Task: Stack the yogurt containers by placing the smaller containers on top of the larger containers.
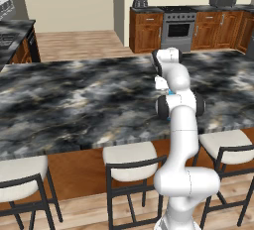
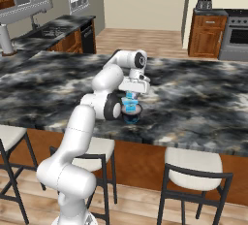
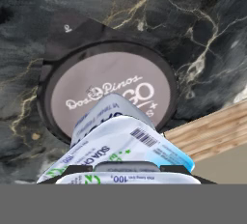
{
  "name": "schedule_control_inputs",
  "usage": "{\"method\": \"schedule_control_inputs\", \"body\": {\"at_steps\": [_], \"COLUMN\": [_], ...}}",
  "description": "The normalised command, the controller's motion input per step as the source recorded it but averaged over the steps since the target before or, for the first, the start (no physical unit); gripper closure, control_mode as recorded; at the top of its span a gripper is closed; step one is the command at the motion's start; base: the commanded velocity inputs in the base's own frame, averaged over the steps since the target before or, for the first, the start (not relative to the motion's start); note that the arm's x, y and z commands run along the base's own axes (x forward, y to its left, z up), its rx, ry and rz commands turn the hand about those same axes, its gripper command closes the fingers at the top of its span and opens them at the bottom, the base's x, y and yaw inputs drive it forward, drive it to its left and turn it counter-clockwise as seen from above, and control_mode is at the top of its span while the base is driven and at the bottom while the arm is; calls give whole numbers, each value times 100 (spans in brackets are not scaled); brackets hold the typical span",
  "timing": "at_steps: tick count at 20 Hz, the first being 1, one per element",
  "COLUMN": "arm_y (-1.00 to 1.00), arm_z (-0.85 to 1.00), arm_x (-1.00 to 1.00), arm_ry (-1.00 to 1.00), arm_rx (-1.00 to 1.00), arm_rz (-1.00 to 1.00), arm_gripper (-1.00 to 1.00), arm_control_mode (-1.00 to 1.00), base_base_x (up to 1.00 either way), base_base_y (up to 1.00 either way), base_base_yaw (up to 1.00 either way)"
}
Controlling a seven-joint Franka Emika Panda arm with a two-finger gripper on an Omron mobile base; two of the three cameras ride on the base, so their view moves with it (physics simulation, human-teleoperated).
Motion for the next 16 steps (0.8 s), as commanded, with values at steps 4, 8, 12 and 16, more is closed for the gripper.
{"method": "schedule_control_inputs", "body": {"at_steps": [4,8,12,16], "arm_y": [0,0,0,0], "arm_z": [-12,-14,-20,-22], "arm_x": [2,0,-6,-9], "arm_ry": [0,0,0,-3], "arm_rx": [0,0,0,0], "arm_rz": [-1,-1,-2,-3], "arm_gripper": [100,100,100,100], "arm_control_mode": [-100,-100,-100,-100], "base_base_x": [0,0,0,0], "base_base_y": [0,0,0,0], "base_base_yaw": [0,0,0,0]}}
